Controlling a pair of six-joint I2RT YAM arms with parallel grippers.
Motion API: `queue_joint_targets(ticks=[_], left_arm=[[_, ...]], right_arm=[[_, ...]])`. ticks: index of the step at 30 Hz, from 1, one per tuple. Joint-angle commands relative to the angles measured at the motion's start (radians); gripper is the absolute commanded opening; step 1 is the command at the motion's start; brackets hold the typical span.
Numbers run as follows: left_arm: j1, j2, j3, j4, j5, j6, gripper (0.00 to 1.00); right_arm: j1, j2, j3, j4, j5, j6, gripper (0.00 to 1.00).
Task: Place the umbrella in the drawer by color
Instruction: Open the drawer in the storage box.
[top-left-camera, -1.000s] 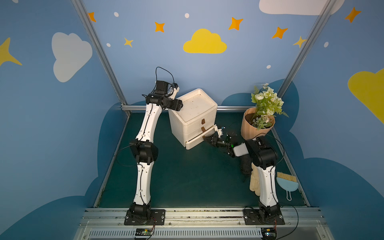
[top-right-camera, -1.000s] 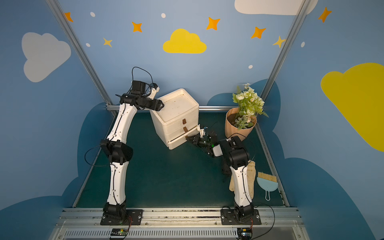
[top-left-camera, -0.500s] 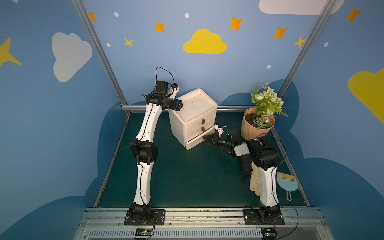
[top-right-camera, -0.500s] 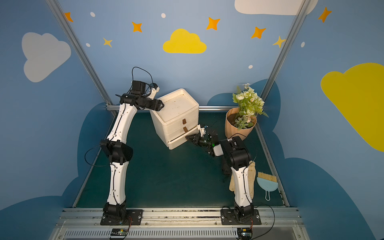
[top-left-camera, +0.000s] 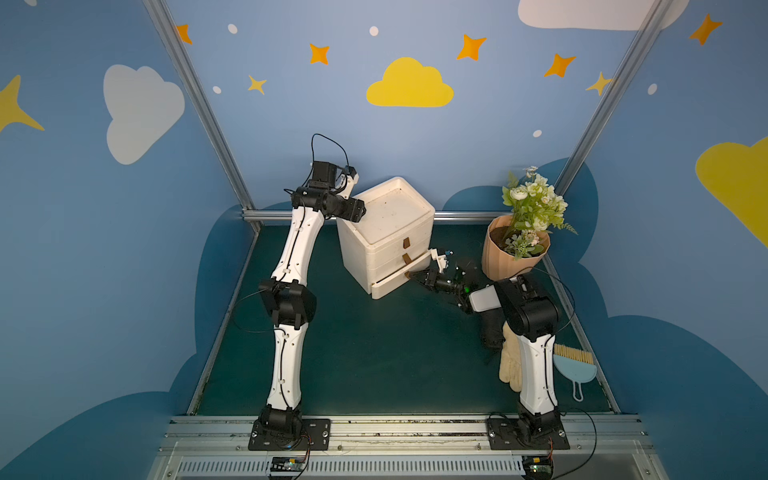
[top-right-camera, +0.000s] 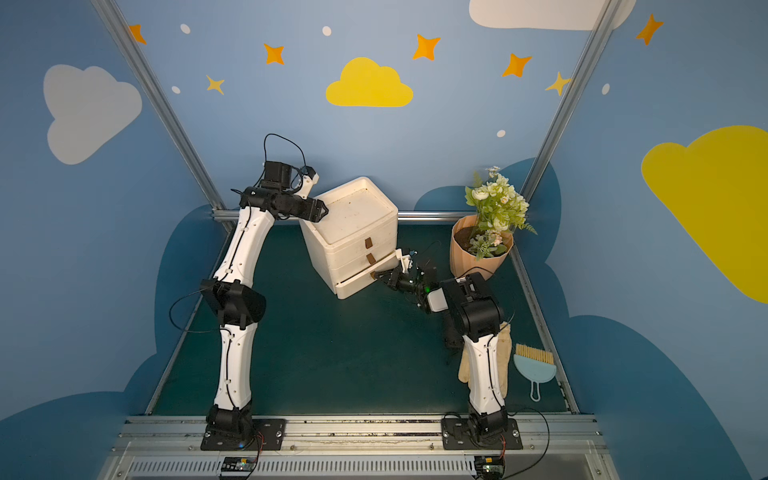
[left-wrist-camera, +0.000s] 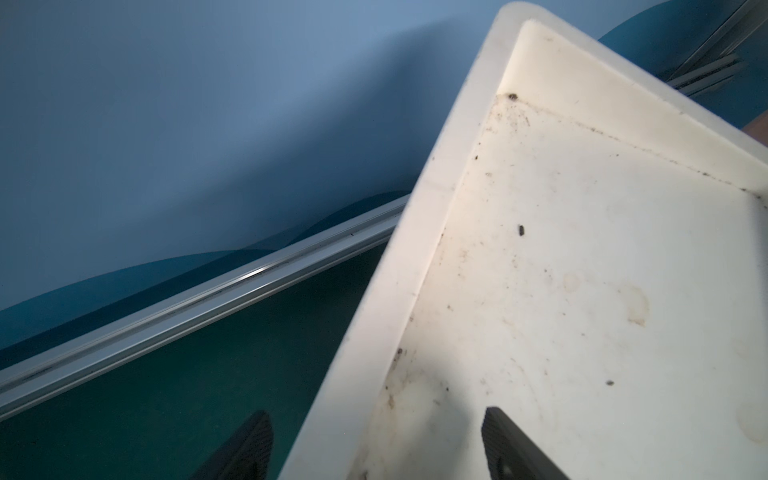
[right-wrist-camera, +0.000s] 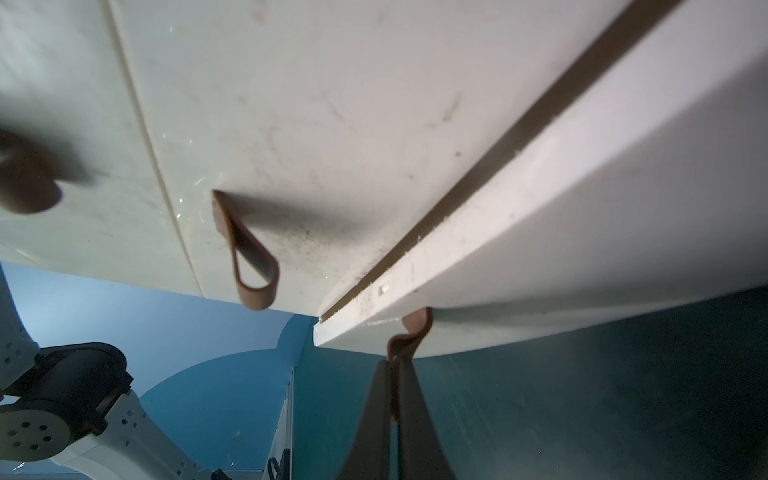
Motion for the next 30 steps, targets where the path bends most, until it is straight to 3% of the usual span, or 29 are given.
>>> queue_joint_targets(ticks=[1, 13, 21, 24, 26, 30], left_arm=[[-0.023, -0.002, 0.02, -0.026, 0.009, -0.012, 0.81], [-0.023, -0.008, 0.021, -0.014, 0.007, -0.014, 0.81], [-0.022, -0.02, 0.022, -0.01, 0.015, -0.024, 0.85], [-0.022, -0.038, 0.022, -0.01, 0.001, -0.027, 0.9], [-0.02, -0.058, 0.021, -0.012, -0.021, -0.029, 0.94], [-0.015, -0.112, 0.022, -0.016, -0.064, -0.049, 1.0]], right_arm=[[-0.008, -0.052, -0.045, 0.004, -0.001, -0.013, 0.0], [-0.078, -0.247, -0.304, -0.063, -0.027, -0.094, 0.0], [-0.082, -0.286, -0.332, -0.135, -0.021, -0.134, 0.0], [-0.097, -0.319, -0.341, -0.164, 0.001, -0.15, 0.09], [-0.106, -0.363, -0.342, -0.245, 0.016, -0.192, 0.2], [-0.118, -0.503, -0.327, -0.558, 0.085, -0.349, 0.43]])
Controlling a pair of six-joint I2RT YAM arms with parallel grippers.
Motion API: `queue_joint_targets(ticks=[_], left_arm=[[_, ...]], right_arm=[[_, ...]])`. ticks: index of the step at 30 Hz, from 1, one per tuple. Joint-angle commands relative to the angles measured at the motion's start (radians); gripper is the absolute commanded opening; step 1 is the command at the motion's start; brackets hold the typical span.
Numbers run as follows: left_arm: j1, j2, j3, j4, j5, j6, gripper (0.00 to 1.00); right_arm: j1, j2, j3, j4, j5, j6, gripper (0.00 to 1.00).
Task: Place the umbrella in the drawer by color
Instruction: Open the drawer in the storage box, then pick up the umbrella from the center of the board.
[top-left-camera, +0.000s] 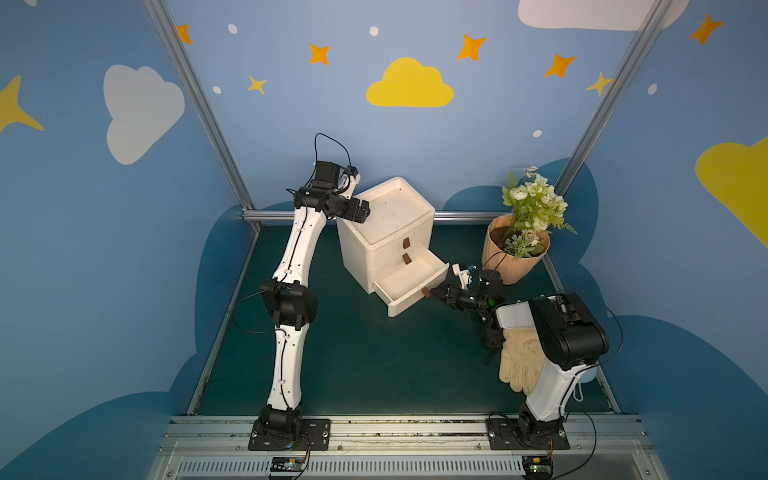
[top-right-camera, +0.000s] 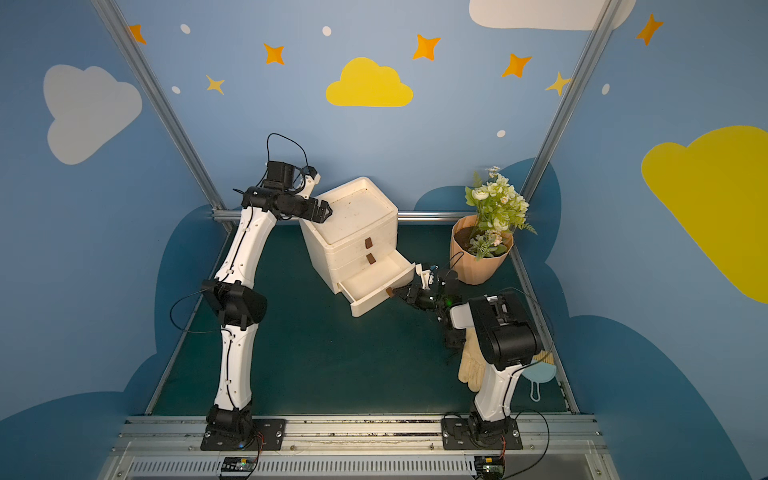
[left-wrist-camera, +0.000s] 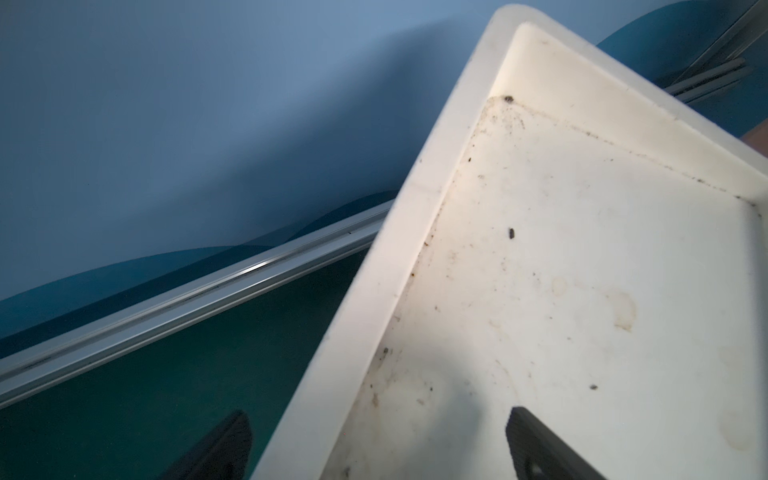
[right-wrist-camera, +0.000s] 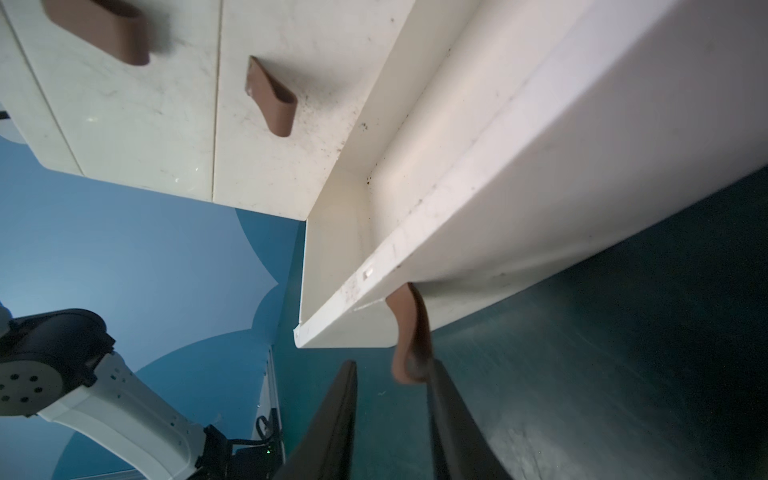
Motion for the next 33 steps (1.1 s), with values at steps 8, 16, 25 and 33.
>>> queue_joint_targets(ticks=[8, 16, 25, 33], left_arm=[[0.003, -0.265, -0.044, -0.014, -0.077, -0.081, 1.0], [-0.074, -0.685, -0.663, 0.286, -0.031, -0.174, 1.0], [-0.124, -1.086, -1.249, 0.601, -0.033, -0.311, 1.0], [-0.129, -1.239, -1.474, 0.618, -0.011, -0.373, 1.0]], right_arm=[[-0.021, -0.46, 0.134, -1.003, 0.426, -0.469, 0.82], [-0.013, -0.509, 0.238, -1.446, 0.822, -0.5, 0.98], [-0.006, -0.409, 0.202, -1.429, 0.976, -0.48, 0.98], [0.007, -0.22, 0.274, -1.406, 0.907, -0.492, 0.96]])
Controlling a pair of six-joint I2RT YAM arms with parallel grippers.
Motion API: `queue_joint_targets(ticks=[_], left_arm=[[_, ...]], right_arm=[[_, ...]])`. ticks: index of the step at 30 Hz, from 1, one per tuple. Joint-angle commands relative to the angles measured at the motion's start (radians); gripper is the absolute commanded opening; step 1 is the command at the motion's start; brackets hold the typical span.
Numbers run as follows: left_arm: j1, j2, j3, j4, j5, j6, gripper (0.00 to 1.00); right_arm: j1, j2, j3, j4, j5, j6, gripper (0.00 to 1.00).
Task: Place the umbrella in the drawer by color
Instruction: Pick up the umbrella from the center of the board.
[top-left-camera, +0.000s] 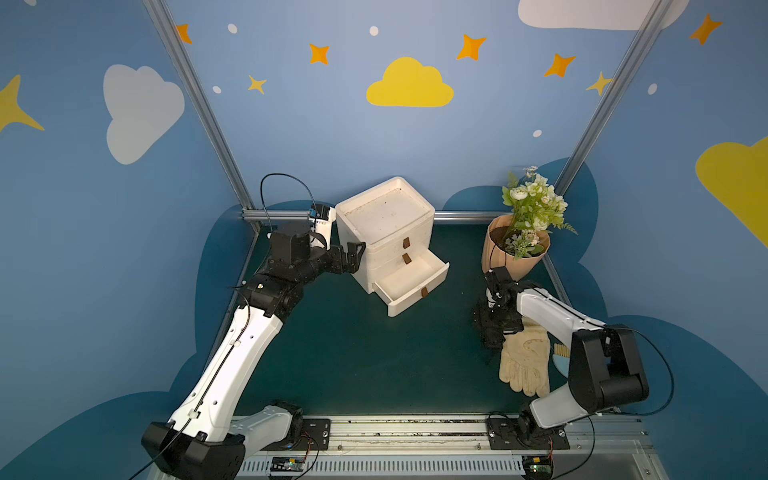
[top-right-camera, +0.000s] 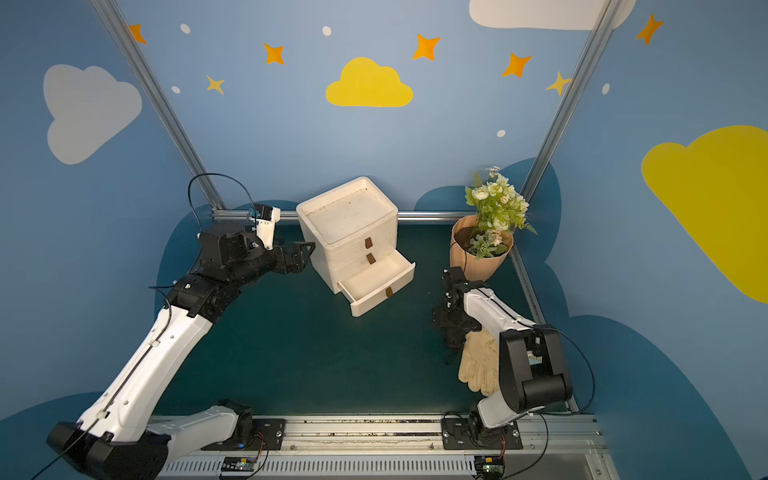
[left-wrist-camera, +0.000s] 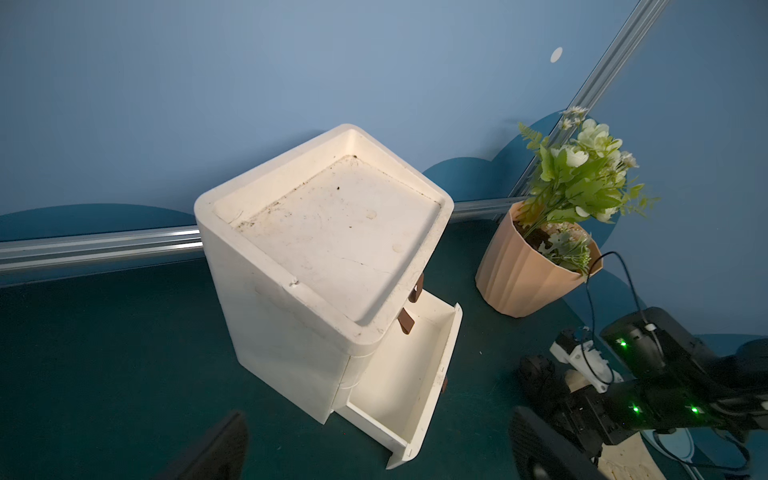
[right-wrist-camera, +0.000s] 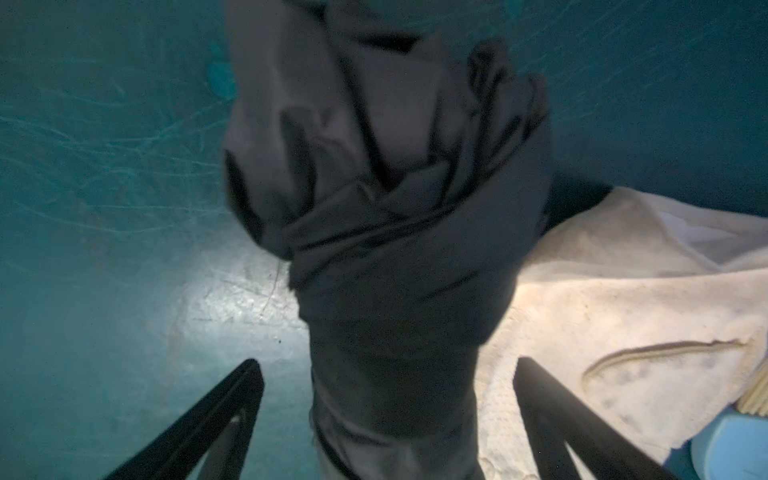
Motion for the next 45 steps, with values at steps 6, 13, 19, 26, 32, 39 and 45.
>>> queue_joint_targets(ticks=[6, 13, 19, 26, 32, 39, 45], left_arm=[[-0.002, -0.07, -0.085, 0.01, 0.012, -0.062, 1.0], [-0.004, -0.099, -0.076, 0.004, 0.0, -0.06, 1.0], [-0.006, -0.118, -0.095, 0.028, 0.06, -0.072, 1.0], [-0.043, -0.11, -0.163, 0.161, 0.275, -0.175, 1.0], [-0.158, -0.039, -0.241, 0.357, 0.383, -0.26, 1.0], [-0.297, 0.084, -0.268, 0.577, 0.41, -0.335, 1.0], [-0.348, 0.179, -0.234, 0.625, 0.387, -0.356, 1.0]], right_arm=[[0.012, 0.097, 0.079, -0.028, -0.023, -0.004, 0.85], [0.014, 0.18, 0.123, -0.05, -0.036, -0.02, 0.65], [0.02, 0.081, 0.071, 0.026, -0.118, -0.059, 0.31], [0.022, -0.215, -0.039, 0.246, -0.564, -0.127, 0.31], [0.042, -0.373, -0.131, 0.641, -0.939, 0.03, 0.29], [0.111, -0.4, -0.143, 0.93, -1.054, 0.188, 0.29], [0.157, -0.391, -0.112, 0.963, -1.111, 0.186, 0.29]])
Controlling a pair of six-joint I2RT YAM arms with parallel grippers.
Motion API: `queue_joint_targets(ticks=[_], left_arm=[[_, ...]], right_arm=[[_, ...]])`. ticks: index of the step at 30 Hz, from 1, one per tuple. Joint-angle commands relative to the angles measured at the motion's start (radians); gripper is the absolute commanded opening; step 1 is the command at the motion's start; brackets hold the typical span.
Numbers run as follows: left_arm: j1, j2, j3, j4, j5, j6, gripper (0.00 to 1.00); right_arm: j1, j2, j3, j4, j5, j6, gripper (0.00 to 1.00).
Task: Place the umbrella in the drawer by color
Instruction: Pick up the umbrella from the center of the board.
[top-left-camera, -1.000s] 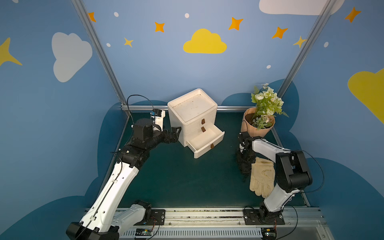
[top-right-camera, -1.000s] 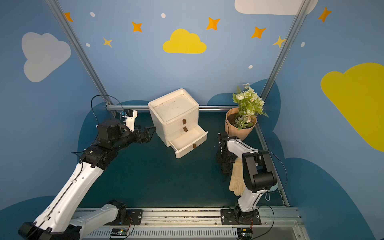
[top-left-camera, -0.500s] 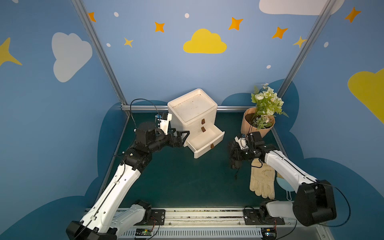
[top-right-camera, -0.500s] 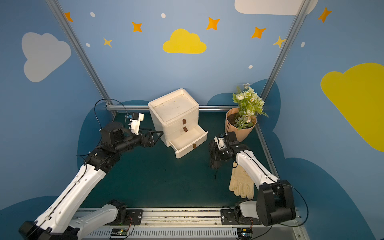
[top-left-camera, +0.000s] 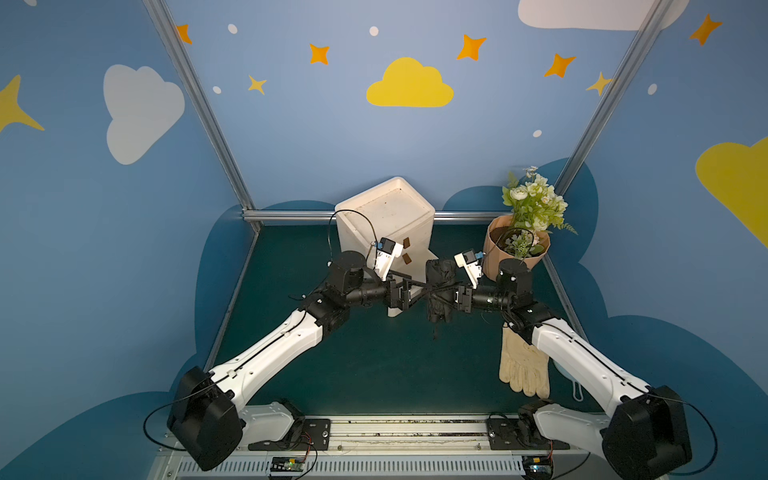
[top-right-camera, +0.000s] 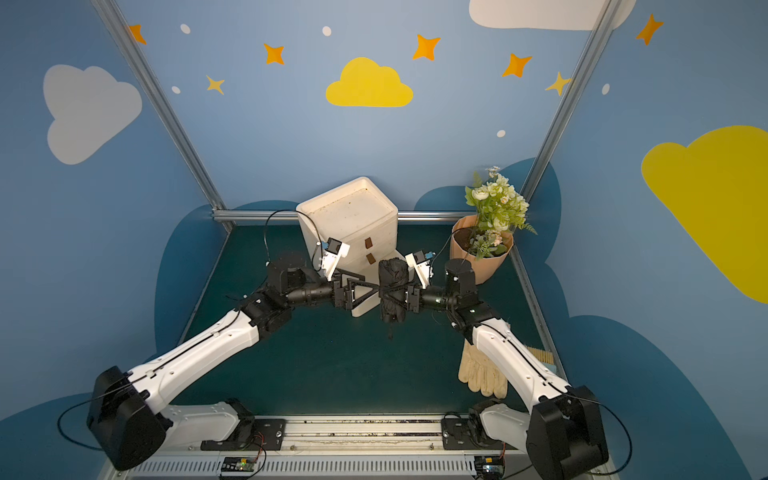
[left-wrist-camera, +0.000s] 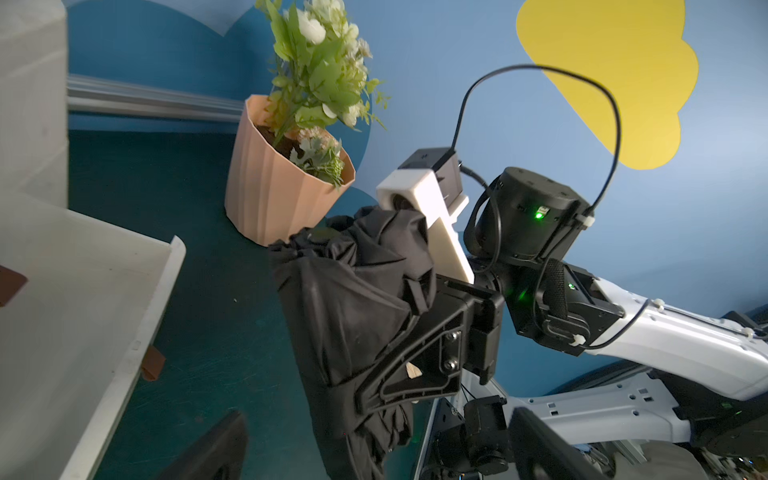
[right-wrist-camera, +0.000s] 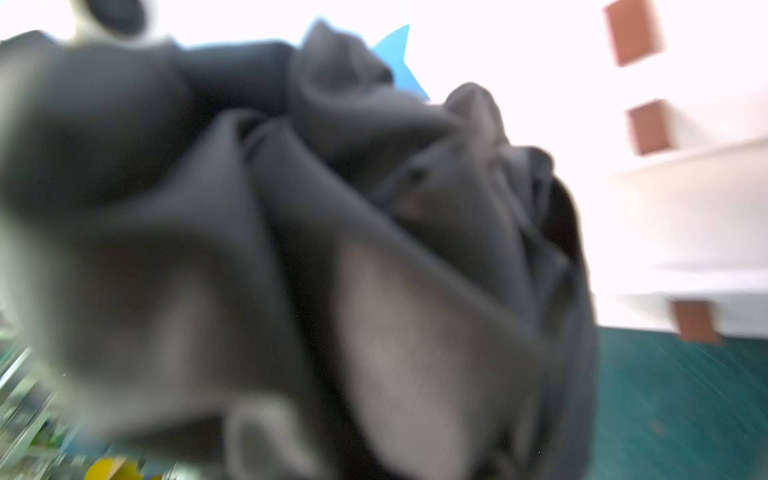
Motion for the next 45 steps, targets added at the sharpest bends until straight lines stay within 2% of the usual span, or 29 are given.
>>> queue_joint_targets(ticks=[1, 4, 8, 10, 14, 19, 24, 28, 32, 35, 38, 45], left_arm=[[-0.007, 0.021, 0.026, 0.083, -0.013, -0.031, 1.0], [-0.007, 0.039, 0.029, 0.118, -0.023, -0.049, 1.0], [-0.016, 0.089, 0.052, 0.18, 0.066, -0.076, 0.99], [-0.027, 0.108, 0.065, 0.184, 0.096, -0.071, 0.95], [-0.034, 0.119, 0.069, 0.21, 0.107, -0.088, 0.8], [-0.035, 0.117, 0.077, 0.206, 0.104, -0.091, 0.5], [-0.035, 0.115, 0.084, 0.173, 0.095, -0.074, 0.36], [-0.035, 0.109, 0.135, 0.008, 0.03, 0.033, 0.32], [-0.034, 0.122, 0.256, -0.296, -0.117, 0.253, 0.29], [-0.033, 0.175, 0.404, -0.525, -0.239, 0.417, 0.28], [-0.035, 0.268, 0.556, -0.694, -0.353, 0.53, 0.26], [-0.039, 0.548, 0.892, -0.959, -0.578, 0.688, 0.23]], right_arm=[[0.019, -0.013, 0.049, 0.116, -0.089, 0.014, 0.29], [0.034, -0.017, 0.049, 0.131, -0.115, 0.008, 0.29], [0.053, -0.016, 0.055, 0.14, -0.129, 0.004, 0.29], [0.059, -0.012, 0.06, 0.14, -0.13, 0.0, 0.29], [0.062, 0.0, 0.07, 0.126, -0.122, -0.012, 0.3], [0.061, 0.002, 0.072, 0.099, -0.113, -0.032, 0.34], [0.055, -0.022, 0.083, -0.013, -0.084, -0.098, 0.49], [0.027, -0.079, 0.082, -0.163, 0.006, -0.16, 0.73], [-0.051, -0.147, 0.02, -0.245, 0.094, -0.161, 0.88], [-0.133, -0.148, -0.026, -0.285, 0.116, -0.131, 0.91], [-0.185, -0.096, -0.059, -0.308, 0.139, -0.08, 0.91], [-0.204, 0.046, -0.089, -0.266, 0.146, -0.037, 0.9]])
